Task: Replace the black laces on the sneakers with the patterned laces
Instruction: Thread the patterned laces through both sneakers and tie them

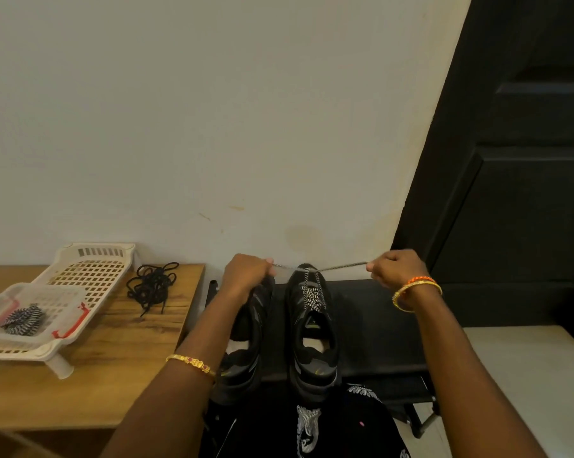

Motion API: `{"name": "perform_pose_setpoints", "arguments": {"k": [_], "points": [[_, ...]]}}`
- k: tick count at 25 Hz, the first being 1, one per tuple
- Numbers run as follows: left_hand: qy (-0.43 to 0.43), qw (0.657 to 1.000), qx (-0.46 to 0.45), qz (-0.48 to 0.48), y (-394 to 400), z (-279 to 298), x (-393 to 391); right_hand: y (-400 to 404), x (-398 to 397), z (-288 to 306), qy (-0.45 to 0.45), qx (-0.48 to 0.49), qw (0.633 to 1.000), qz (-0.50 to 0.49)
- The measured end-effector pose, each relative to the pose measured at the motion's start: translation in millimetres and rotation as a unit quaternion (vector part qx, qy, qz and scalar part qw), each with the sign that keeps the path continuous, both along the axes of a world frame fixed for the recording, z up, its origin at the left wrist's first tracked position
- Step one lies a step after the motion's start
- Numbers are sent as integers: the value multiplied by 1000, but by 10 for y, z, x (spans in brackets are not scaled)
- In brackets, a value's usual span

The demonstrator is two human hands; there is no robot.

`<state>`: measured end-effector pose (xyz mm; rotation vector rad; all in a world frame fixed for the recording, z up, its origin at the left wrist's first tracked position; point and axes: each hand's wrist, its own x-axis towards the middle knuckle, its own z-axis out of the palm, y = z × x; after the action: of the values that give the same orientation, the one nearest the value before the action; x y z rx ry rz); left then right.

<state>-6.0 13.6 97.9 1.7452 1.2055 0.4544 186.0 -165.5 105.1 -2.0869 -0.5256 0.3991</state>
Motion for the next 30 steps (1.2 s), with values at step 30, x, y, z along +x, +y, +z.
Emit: {"name": "perform_pose_setpoints", "arguments": {"k": [30], "points": [[-36, 989, 118, 77, -809, -1046, 435, 325, -641, -1124, -40, -9, 997, 60]]}}
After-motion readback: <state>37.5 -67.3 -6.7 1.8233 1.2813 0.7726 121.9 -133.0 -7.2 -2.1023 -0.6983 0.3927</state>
